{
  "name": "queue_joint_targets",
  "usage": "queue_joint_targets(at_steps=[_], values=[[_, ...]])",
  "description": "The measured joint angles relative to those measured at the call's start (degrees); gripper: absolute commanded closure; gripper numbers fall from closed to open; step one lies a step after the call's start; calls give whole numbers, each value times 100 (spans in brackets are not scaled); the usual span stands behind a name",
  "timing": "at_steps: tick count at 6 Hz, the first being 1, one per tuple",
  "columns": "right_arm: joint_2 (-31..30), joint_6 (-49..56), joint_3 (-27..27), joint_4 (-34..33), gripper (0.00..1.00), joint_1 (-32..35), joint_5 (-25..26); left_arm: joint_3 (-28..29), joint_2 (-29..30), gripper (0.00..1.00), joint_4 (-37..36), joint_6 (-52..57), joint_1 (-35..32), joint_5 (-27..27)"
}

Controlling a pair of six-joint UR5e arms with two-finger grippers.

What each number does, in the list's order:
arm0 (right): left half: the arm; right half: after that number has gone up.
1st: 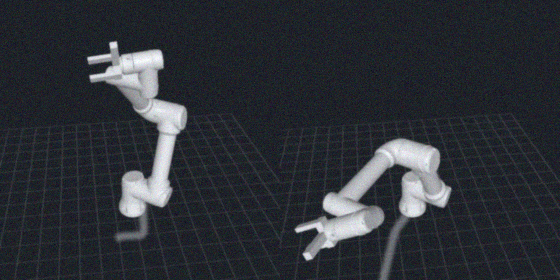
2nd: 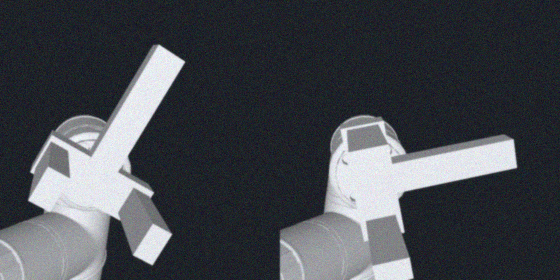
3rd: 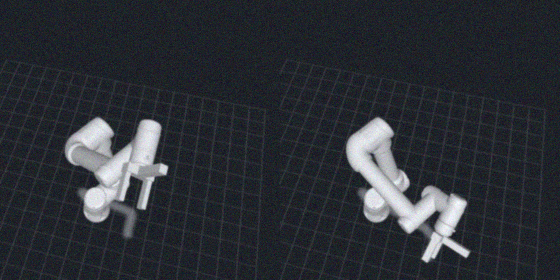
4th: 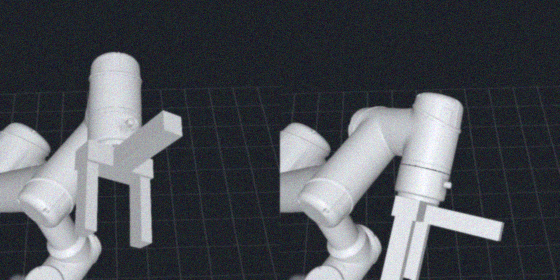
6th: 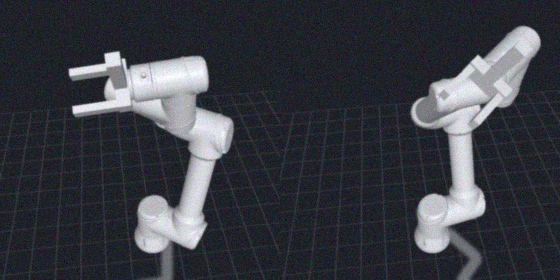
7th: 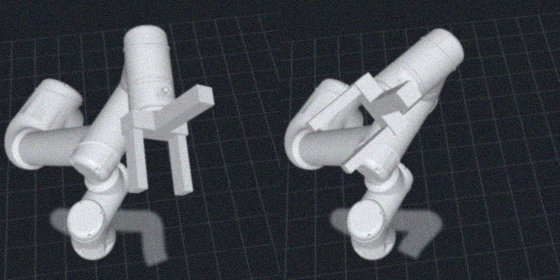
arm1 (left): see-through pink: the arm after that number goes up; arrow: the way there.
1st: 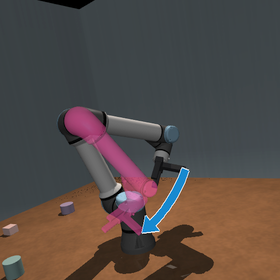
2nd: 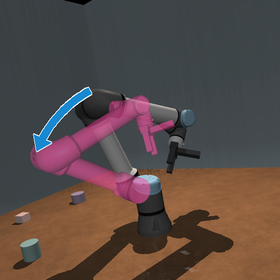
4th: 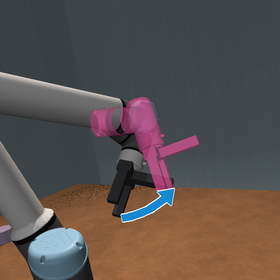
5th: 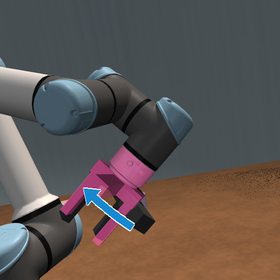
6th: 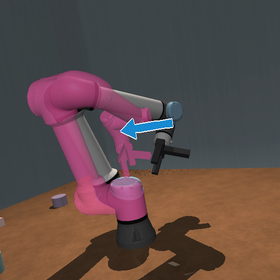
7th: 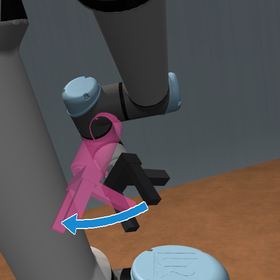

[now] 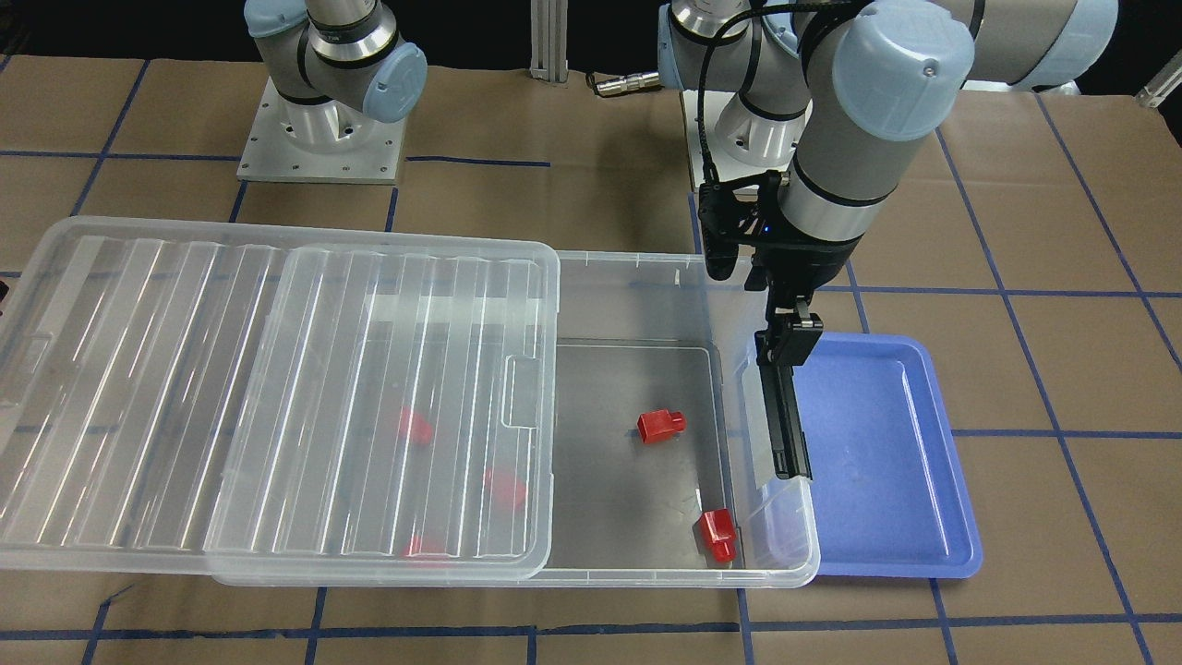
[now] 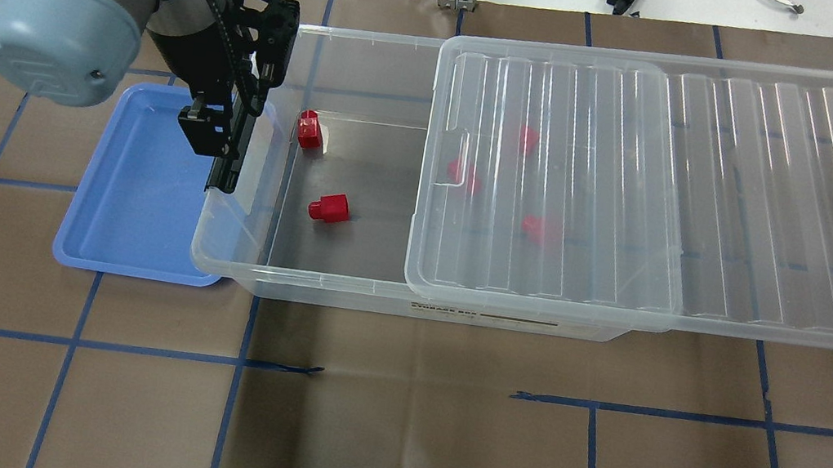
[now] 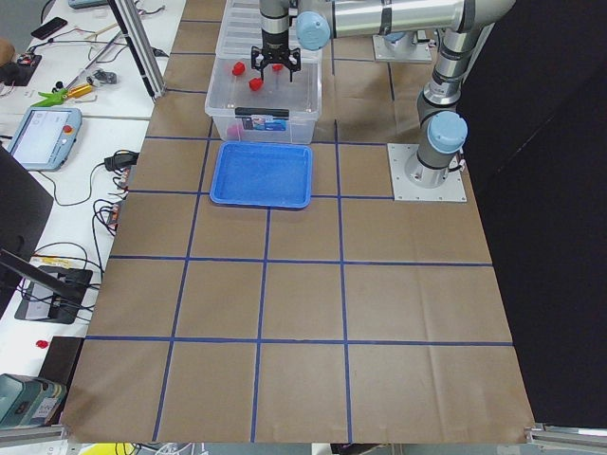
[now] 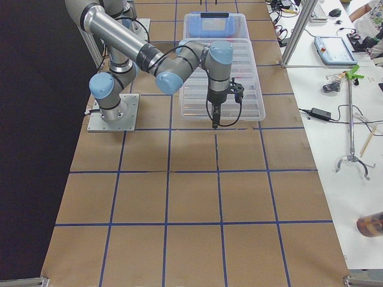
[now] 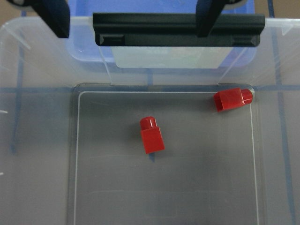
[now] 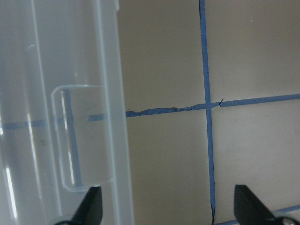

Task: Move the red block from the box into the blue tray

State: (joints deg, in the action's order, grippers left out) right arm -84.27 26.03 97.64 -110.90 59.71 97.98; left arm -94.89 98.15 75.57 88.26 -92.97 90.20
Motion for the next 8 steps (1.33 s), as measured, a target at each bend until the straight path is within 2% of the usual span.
queue_joint_targets(at_steps=[2,4,5,7,8], values=[[-344,-1052,-415,984,0,675,-174,-136,705,5,-814,-21,-284,-47],[-485,-2551,-1019,2219,0,1628,-618,-176,1334,5,-1395,-53,-404,-129],[-494,-3201,-1226,2543,0,2170,-826,-183,1553,5,-1478,-72,-418,-136],[-494,-3811,-1350,2686,0,3024,-963,-190,1881,9,-1563,-77,-423,-133],[-472,-3861,-1352,2684,0,3170,-974,-201,2001,33,-1578,-74,-424,-137]])
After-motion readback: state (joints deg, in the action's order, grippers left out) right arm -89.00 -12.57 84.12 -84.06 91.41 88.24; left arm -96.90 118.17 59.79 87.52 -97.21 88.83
